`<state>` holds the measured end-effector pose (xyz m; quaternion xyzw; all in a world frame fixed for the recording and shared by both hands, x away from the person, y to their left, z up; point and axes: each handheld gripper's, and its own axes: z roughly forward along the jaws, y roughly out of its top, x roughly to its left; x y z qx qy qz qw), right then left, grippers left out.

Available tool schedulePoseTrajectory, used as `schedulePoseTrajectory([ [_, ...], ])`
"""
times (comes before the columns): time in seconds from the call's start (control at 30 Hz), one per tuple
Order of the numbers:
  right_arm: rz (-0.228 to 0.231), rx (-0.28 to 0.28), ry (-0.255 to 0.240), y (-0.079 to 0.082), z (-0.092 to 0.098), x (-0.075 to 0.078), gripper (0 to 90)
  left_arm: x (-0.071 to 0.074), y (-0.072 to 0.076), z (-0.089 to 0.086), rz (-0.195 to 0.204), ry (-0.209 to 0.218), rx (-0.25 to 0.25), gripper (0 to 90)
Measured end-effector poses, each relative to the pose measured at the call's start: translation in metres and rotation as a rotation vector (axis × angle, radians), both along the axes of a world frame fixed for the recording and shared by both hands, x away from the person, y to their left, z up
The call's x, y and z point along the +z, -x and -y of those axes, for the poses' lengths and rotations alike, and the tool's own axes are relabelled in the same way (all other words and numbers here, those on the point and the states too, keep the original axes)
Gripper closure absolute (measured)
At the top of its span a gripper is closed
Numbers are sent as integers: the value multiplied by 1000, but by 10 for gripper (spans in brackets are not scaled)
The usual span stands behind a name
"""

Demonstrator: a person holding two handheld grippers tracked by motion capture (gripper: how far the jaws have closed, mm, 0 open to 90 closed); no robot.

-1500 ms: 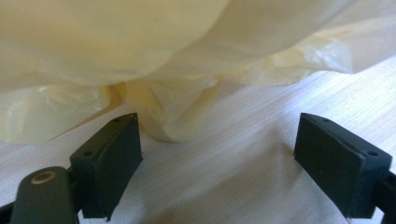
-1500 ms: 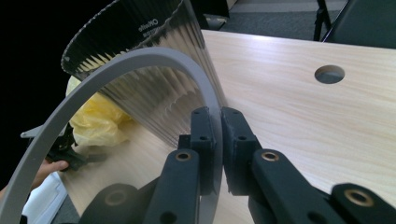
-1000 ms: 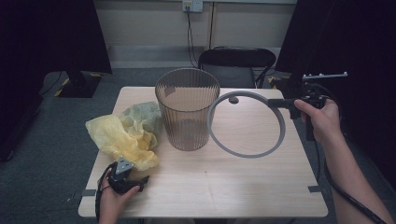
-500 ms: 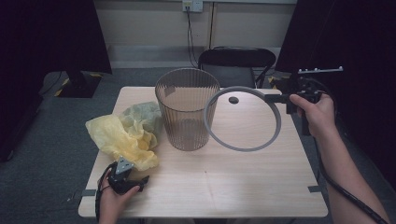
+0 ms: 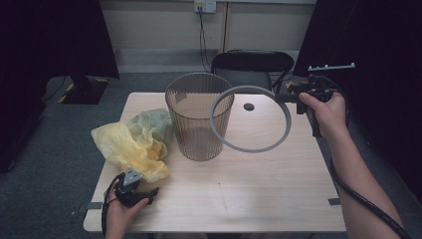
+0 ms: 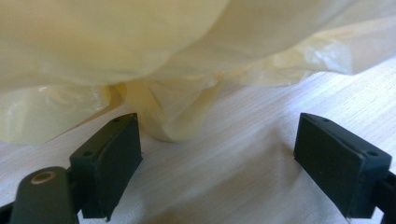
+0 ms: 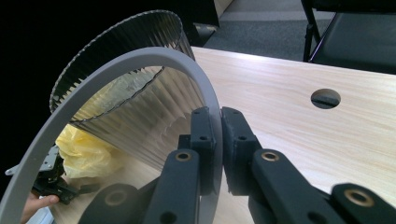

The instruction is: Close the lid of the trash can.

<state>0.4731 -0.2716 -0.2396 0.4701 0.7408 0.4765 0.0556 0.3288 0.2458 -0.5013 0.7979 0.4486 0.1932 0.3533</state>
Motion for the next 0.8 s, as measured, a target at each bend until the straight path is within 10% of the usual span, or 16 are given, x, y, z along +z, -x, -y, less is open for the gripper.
schedulePoseTrajectory([
  [0.8, 7, -67, -22, -26, -26, -1, 837, 0, 0, 0, 1, 1, -1, 143],
])
